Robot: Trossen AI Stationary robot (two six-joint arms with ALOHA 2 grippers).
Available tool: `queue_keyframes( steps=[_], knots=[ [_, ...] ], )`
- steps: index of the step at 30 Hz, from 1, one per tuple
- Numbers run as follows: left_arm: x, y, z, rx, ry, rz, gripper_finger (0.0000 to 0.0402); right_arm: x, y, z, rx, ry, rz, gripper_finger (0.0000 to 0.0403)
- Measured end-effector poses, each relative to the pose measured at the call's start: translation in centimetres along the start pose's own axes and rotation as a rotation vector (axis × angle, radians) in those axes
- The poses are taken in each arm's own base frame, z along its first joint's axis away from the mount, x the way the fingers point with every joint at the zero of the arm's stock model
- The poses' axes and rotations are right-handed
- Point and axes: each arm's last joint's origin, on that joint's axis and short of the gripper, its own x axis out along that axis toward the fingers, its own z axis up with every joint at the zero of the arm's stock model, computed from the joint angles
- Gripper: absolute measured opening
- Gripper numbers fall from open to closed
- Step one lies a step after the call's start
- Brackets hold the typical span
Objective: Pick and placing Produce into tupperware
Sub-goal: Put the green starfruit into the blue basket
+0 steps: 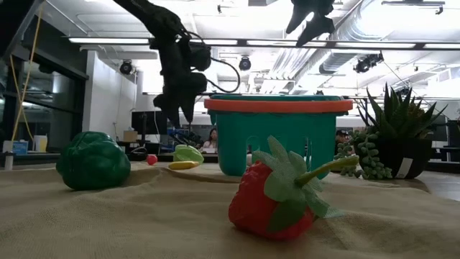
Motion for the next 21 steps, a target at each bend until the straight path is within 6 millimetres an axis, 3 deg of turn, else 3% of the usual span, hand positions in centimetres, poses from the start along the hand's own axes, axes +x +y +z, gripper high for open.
queue_keyframes(
  steps=[11, 21],
  knots=[
    [2.9, -2.1, 0.1, 0.08, 0.073, 0.0, 0.0326, 0.0, 0.0, 0.0, 0.008, 0.0, 0.0, 0.0288],
    [4.3, -1.9, 0.3, 0.071, 0.107, 0.006, 0.0326, 0.0, 0.0, 0.0, 0.018, 0.0, 0.001, 0.0288]
  ],
)
